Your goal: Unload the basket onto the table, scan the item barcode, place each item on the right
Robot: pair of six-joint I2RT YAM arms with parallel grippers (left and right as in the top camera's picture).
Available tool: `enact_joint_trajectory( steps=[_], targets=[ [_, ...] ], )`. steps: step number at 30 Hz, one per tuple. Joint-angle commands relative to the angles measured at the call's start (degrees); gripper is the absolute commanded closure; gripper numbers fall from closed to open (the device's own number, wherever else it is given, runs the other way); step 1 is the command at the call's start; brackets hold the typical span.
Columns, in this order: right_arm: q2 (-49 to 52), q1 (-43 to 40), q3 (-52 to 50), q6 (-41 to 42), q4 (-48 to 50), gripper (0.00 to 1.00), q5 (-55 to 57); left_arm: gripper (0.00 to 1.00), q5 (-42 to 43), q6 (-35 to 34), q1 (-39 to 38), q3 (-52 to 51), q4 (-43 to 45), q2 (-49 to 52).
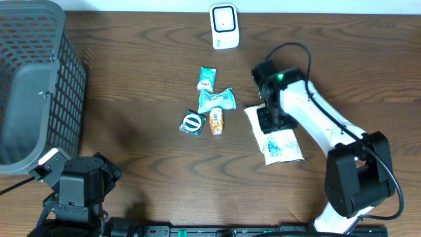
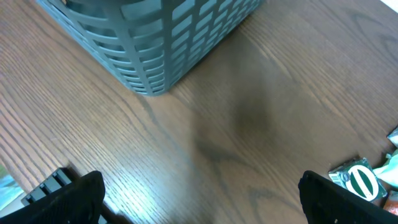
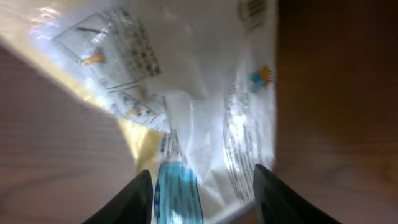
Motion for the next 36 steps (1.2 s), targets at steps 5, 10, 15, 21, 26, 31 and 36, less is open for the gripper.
enact_joint_trajectory(
  steps=[5,10,15,21,26,31,36],
  targets=[
    [-0.04,0.02,-9.7,4.13,12.31,0.53,0.66,0.02,-0.92,-0.76,0.39,0.0,-0.15,-0.07],
    [-0.07,-0.04,-9.01,5.31,21.97,0.53,-2.27,0.02,-0.92,-0.76,0.39,0.0,-0.15,-0.07],
    [-0.07,-0.74,-4.04,6.75,26.23,0.56,-5.92,0.02,-0.92,-0.74,0.39,0.0,-0.15,-0.07],
    [-0.07,-1.95,4.66,6.86,25.05,0.56,-6.01,0.03,-0.92,-0.74,0.39,0.0,-0.15,-0.07],
    [-0.07,-2.16,8.81,4.87,15.61,0.4,-6.03,0.02,-0.92,-0.76,0.39,0.0,-0.15,-0.07],
    [-0.04,-2.05,7.98,1.99,2.91,0.38,-5.97,0.02,-0.92,-0.76,0.39,0.0,-0.15,-0.07],
    [-0.04,-1.79,4.94,2.03,-1.51,0.49,-6.23,0.02,-0.92,-0.76,0.39,0.0,-0.15,-0.07]
  ],
)
